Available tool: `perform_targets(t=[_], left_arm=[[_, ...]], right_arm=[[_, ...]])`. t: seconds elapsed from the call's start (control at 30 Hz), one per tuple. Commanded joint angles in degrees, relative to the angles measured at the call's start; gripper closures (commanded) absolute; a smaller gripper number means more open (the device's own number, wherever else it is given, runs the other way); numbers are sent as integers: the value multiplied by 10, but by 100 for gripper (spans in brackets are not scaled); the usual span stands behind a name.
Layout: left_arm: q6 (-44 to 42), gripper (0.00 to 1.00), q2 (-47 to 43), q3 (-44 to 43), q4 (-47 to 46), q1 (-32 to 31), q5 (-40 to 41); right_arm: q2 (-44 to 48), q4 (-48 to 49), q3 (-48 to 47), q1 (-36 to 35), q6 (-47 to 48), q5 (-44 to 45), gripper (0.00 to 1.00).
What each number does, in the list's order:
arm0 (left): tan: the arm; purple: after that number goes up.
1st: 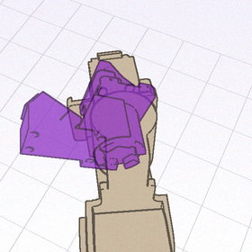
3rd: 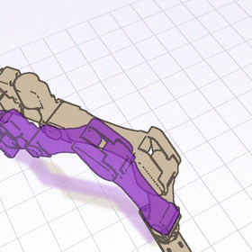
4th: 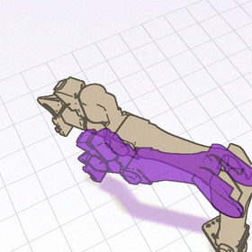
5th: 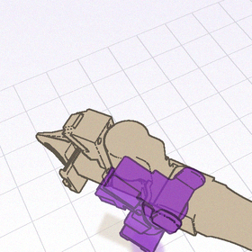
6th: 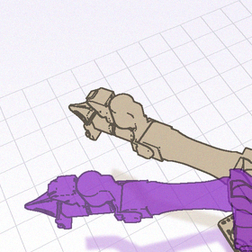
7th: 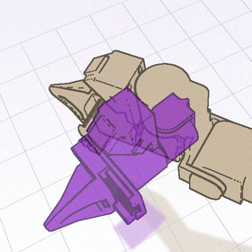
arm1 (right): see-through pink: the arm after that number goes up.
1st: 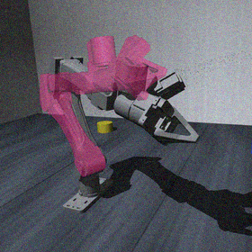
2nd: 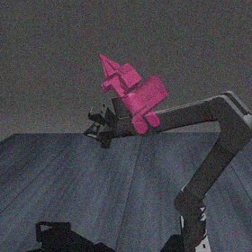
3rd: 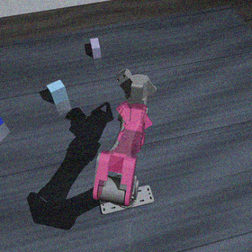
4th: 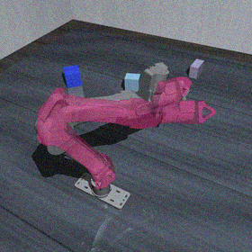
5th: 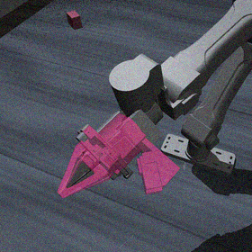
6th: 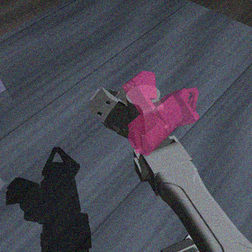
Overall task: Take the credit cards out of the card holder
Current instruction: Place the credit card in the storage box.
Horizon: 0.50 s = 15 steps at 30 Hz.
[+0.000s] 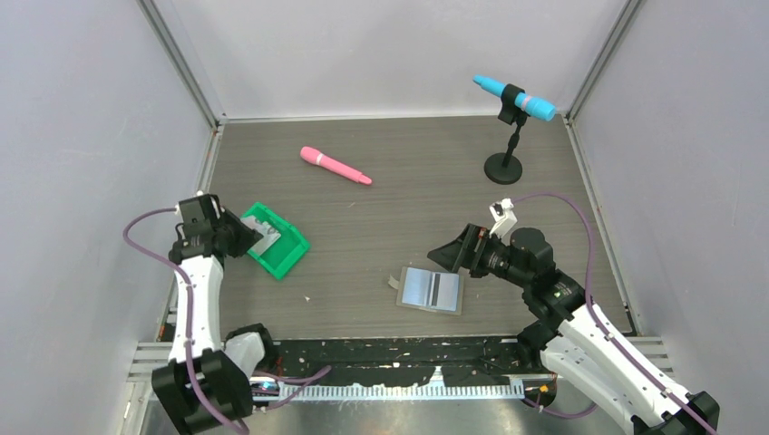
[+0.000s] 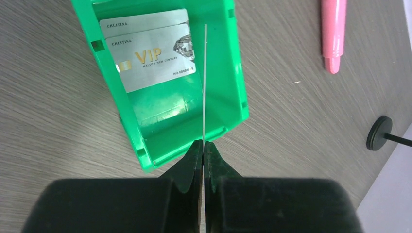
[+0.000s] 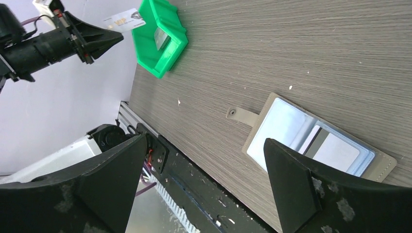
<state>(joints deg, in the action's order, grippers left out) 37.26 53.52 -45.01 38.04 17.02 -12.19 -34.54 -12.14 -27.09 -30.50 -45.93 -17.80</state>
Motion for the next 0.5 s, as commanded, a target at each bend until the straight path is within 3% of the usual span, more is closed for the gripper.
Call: perform_targets(t=[0.0, 0.47], left_arm=[[11, 100, 58, -18, -17, 21, -50], [2, 96, 158, -35, -47, 30, -26]], right_arm=[[1, 14, -7, 2, 21, -8, 0], [-15, -2, -40, 2, 43, 13, 1]])
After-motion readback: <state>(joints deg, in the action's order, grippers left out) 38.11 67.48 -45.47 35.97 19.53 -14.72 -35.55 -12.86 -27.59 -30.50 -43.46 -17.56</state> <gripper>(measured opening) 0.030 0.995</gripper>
